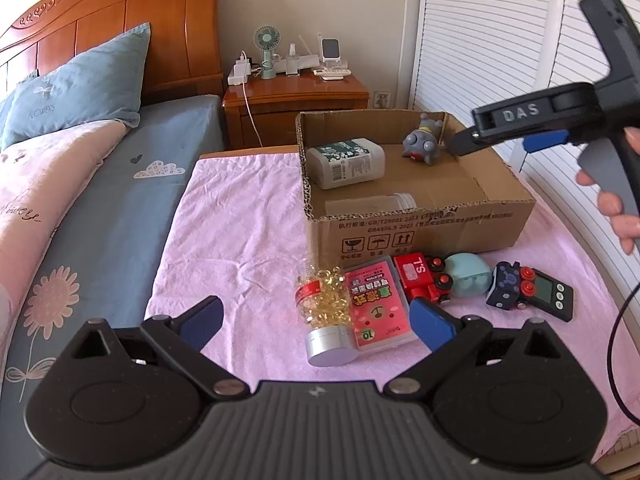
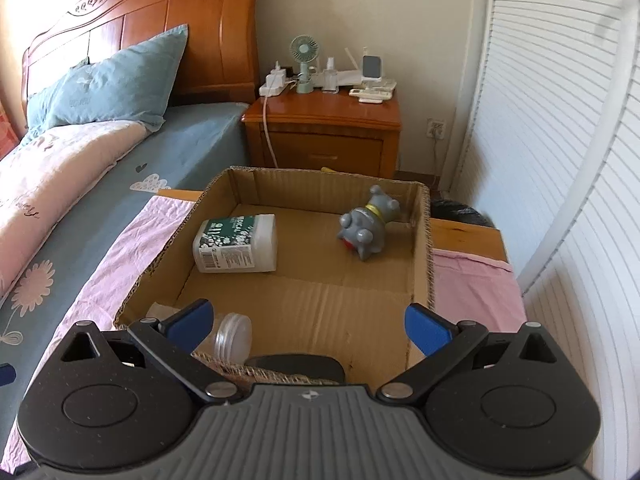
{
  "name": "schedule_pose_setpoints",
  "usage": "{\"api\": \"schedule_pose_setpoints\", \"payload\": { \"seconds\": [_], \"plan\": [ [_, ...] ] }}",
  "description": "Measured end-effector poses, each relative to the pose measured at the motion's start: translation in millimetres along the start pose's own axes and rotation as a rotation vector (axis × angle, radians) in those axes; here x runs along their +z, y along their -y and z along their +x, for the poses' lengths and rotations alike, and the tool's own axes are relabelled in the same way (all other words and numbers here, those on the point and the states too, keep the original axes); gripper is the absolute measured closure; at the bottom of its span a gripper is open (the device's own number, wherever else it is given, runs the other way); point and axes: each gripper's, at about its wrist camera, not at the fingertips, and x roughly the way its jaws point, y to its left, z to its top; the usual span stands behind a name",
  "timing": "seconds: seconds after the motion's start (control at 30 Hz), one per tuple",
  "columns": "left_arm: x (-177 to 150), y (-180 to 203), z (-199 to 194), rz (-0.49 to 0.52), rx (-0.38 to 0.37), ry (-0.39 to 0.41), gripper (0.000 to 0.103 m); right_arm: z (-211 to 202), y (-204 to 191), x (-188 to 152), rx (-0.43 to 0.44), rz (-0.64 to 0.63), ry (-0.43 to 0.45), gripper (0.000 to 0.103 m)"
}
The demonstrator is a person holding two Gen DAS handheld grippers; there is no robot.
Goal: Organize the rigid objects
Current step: 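Lower the correction tape into the box, open right gripper and withdraw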
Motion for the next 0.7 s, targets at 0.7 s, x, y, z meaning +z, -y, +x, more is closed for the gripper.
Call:
{"api": "schedule_pose_setpoints", "payload": {
  "seconds": [0.7],
  "plan": [
    [-12, 3, 9, 0.000, -0.008, -0.032, 0.003, 47, 97, -105, -0.269, 0.336, -0.229, 0.000]
  ]
}}
